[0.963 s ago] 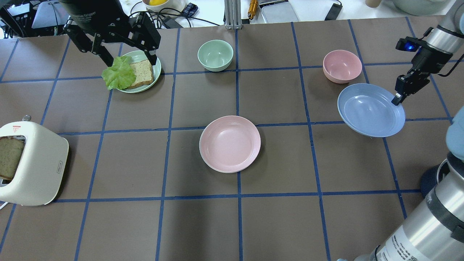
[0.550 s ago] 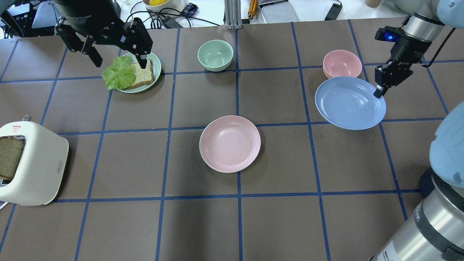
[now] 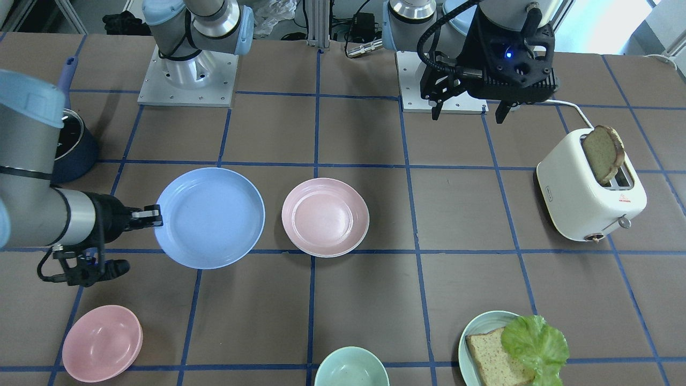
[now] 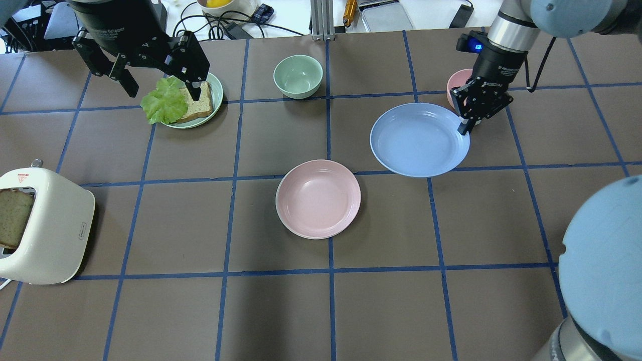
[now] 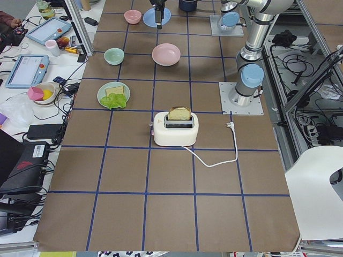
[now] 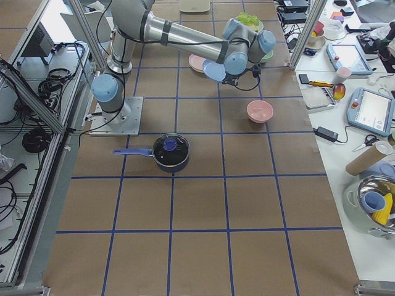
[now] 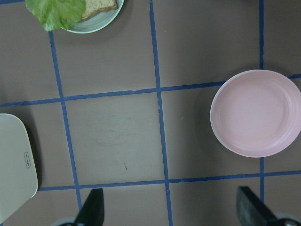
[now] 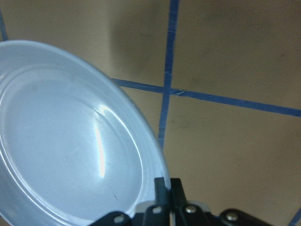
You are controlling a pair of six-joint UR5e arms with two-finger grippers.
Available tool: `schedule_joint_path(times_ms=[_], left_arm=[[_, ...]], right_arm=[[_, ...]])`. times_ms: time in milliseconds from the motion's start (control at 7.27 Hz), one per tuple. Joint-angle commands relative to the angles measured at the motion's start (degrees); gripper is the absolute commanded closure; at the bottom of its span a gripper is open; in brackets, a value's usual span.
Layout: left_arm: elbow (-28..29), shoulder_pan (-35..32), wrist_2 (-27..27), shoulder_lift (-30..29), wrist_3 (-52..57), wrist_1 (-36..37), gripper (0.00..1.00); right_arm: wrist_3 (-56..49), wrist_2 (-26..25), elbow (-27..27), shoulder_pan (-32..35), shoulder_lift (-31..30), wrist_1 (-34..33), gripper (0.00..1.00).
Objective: Stack three plates with pink and blue
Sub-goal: 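Carry the light blue plate toward the pink-topped stack with the right gripper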
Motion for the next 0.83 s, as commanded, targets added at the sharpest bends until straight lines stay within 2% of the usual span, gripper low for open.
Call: schedule_joint_path(times_ms=[0,275,550,688], left_arm=[[-2.3,-0.1,-0.1,1.9,-0.7,-0.1,0.0],[-6.7,0.3,0.2,4.9,-0.5,0.4,0.0],[-10.6,0.5,0.2,6.4,0.2,6.4,0.0],[-10.8,0.6,0.2,6.4,0.3,7.2,0.0]], right_arm=[[11.1,0.2,0.5,8.1,-0.5,-3.1,1.0],[18.2,0.0,1.1,14.9,-0.2,-8.9,1.0],[18.9,0.0,7.2,16.9,-0.6,-16.7,1.0],[18.6,0.2,10.6,16.9,-1.1,-18.5,1.0]])
